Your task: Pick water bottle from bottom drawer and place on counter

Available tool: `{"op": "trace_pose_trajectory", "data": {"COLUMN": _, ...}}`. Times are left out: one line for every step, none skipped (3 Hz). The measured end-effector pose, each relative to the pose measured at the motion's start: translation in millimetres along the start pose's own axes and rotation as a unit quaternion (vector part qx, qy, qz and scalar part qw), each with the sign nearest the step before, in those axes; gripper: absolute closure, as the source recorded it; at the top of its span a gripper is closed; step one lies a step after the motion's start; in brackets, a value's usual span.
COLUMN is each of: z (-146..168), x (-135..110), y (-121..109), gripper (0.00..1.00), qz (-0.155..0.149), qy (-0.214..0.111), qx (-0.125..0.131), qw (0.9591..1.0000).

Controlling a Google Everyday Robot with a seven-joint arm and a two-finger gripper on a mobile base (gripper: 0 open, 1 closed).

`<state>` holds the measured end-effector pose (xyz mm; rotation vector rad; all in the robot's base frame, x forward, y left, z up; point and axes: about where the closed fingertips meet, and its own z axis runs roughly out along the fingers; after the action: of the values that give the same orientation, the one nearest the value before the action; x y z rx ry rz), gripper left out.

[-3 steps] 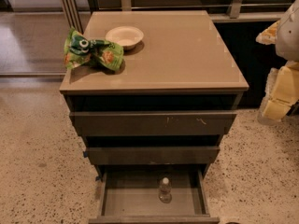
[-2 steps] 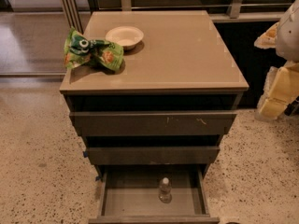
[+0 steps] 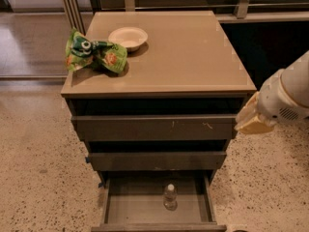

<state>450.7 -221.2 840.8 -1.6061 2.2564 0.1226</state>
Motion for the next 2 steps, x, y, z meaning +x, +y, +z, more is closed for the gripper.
{"op": "trace_pose_trajectory", "data": {"z": 65.7, "x": 30.9, "y": 18.0, "gripper": 0.91, "qz": 0.033, "qy": -0.012, "qx": -0.040, "qw": 0.9986}}
{"op": "trace_pose_trajectory", "data": {"z": 72.8, "x": 33.6, "y": 19.6, "gripper": 1.00, "qz": 0.035, "qy": -0.011, "qx": -0.043, "qw": 0.9984}}
